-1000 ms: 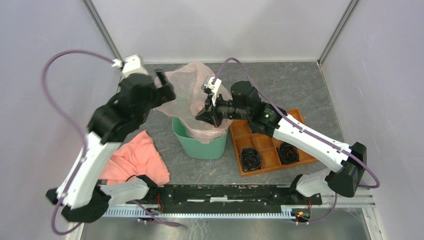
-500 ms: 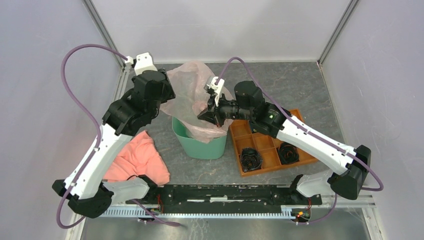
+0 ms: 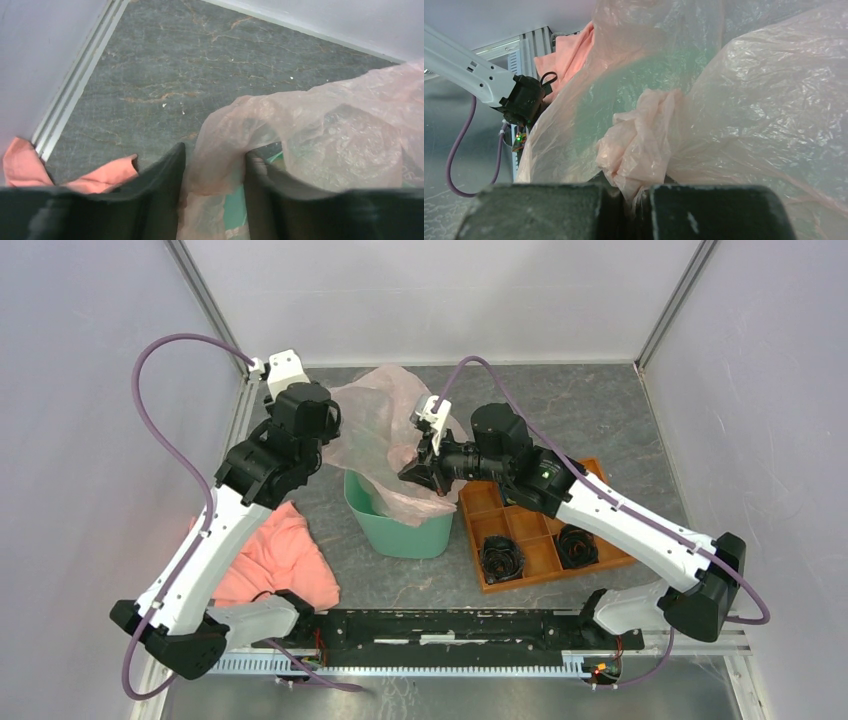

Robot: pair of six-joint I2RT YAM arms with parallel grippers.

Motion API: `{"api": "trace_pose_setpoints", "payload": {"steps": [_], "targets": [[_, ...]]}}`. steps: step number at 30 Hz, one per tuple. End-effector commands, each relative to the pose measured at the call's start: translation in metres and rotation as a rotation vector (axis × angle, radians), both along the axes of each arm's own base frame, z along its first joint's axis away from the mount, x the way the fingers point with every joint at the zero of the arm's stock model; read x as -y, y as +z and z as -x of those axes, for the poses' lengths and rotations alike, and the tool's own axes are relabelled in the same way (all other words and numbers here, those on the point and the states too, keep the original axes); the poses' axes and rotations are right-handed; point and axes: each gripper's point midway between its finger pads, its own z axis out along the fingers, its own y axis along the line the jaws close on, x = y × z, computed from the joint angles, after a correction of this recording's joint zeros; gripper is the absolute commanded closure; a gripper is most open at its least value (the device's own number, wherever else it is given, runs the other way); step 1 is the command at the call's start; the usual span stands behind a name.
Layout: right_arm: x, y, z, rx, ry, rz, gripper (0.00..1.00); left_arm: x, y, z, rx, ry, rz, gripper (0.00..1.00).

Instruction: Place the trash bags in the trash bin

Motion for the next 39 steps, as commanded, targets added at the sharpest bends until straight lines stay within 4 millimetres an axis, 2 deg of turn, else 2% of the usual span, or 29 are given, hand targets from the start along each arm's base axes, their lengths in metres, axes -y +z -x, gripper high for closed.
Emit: {"api": "trace_pose_setpoints", "payload": {"steps": [1,2,5,8,10,12,16,19,25,27,29,33,36,39], "targets": [[0.005,0.016,0.000,0.058,-0.014,-0.030,0.99,-0.012,0.010,-0.002,0.056,0.013,-0.021,0.67],[0.006,0.018,-0.003,0.067,-0.029,-0.030,0.99,-0.011,0.013,0.000,0.055,0.002,-0.019,0.78],[0.011,0.026,-0.022,0.106,-0.130,-0.016,0.99,-0.008,0.028,0.012,0.063,-0.059,0.007,0.97],[0.016,0.033,-0.050,0.152,-0.266,-0.001,0.99,0.009,0.038,0.028,0.047,-0.205,0.051,0.98],[0.013,0.031,-0.066,0.186,-0.318,0.022,0.99,0.025,0.042,0.045,0.042,-0.333,0.105,0.98],[0.004,0.023,-0.078,0.178,-0.336,0.057,0.99,0.031,0.046,0.059,0.048,-0.397,0.146,0.98],[-0.031,-0.016,-0.076,0.122,-0.286,0.148,0.99,0.035,0.057,0.082,0.082,-0.486,0.189,0.98],[-0.047,-0.046,-0.071,0.064,-0.293,0.201,0.99,0.036,0.064,0.090,0.113,-0.502,0.225,0.98],[-0.053,-0.118,-0.061,-0.073,-0.353,0.258,0.99,0.055,0.076,0.093,0.179,-0.565,0.355,0.98],[-0.054,-0.133,-0.066,-0.090,-0.380,0.297,0.99,0.056,0.070,0.090,0.169,-0.550,0.367,0.98],[-0.056,-0.140,-0.071,-0.094,-0.394,0.338,0.99,0.056,0.060,0.085,0.140,-0.524,0.365,0.98],[-0.055,-0.132,-0.073,-0.086,-0.392,0.369,1.00,0.051,0.028,0.076,0.056,-0.449,0.350,0.98],[-0.048,-0.109,-0.064,-0.087,-0.377,0.331,0.99,0.049,0.012,0.074,0.031,-0.417,0.349,0.98],[-0.040,-0.076,-0.050,-0.088,-0.345,0.256,0.98,0.048,0.002,0.073,0.025,-0.404,0.356,0.98]]}}
